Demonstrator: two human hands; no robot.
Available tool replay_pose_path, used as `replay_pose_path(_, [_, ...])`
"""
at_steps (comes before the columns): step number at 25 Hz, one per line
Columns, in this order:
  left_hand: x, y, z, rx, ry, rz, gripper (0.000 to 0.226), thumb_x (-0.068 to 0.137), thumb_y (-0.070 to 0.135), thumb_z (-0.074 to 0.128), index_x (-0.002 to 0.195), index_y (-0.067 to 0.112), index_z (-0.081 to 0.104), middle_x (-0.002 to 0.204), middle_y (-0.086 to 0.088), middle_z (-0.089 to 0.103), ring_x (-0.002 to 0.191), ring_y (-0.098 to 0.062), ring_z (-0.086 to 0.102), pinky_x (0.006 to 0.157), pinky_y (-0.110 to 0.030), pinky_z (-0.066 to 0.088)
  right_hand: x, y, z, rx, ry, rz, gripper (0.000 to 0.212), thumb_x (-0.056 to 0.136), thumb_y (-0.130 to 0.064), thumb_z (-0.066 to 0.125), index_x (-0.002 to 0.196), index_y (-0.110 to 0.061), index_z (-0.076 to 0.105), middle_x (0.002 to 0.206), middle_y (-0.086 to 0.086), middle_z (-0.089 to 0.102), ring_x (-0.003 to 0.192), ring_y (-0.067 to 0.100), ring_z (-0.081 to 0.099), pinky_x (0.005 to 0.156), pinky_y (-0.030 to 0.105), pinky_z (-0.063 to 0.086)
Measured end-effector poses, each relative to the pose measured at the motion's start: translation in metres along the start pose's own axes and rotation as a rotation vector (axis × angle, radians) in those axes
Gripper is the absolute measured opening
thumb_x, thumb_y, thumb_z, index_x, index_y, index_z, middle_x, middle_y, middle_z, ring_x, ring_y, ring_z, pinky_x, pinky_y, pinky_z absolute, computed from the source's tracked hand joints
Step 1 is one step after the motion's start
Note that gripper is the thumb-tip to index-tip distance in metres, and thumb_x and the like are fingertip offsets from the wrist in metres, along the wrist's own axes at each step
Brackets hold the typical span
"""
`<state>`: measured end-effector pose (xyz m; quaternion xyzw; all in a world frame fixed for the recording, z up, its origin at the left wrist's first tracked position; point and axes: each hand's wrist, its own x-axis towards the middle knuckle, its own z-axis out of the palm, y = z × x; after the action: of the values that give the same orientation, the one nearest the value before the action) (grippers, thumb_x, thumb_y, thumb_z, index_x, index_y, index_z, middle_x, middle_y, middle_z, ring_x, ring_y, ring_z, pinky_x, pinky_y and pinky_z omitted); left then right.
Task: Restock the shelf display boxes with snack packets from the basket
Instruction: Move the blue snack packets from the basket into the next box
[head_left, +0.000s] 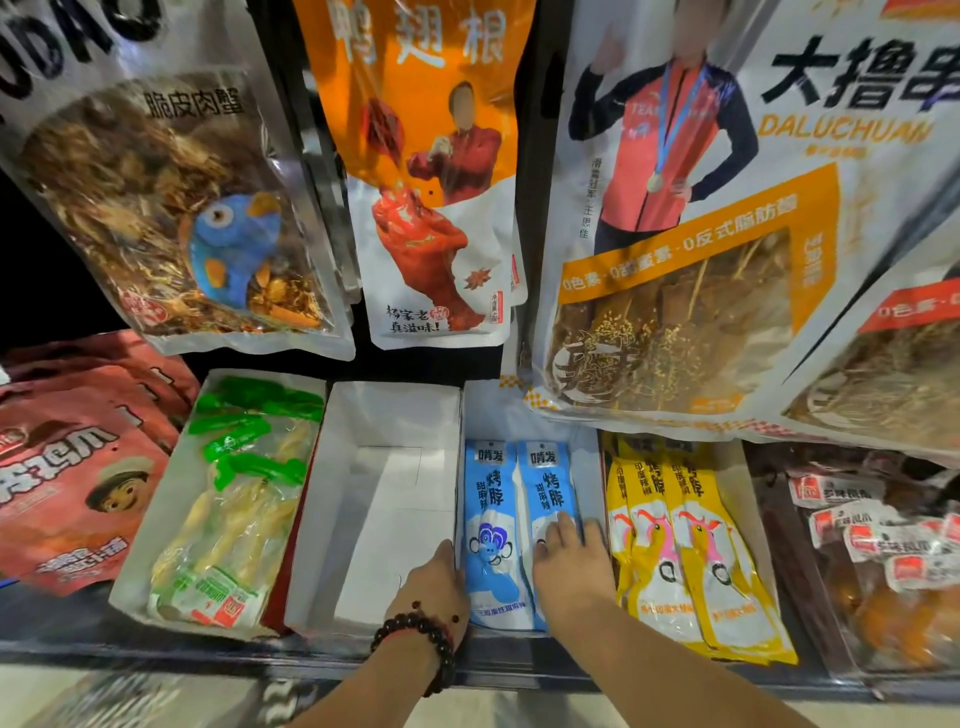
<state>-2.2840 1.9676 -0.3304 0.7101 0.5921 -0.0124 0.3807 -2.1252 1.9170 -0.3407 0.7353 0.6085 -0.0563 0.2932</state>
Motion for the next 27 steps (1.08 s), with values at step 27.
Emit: replay_pose_path(27, [-0.272, -0.154, -0.303, 0.383, 0.552, -0.164, 0.064, 0.077, 0.053, 0.038, 0.131, 0.02, 0.046, 0.137, -0.003, 0.047, 0.128, -0.026, 0.045, 0.101, -0.042, 0.044, -0.155, -0.171, -0.297, 0.427, 0.627, -0.618, 0.059, 0.077, -0.052, 0.042, 0.132, -0.033, 0.044, 0.132, -0.006, 0.051, 0.133, 0.016, 0.034, 0.112, 0.044, 0.021])
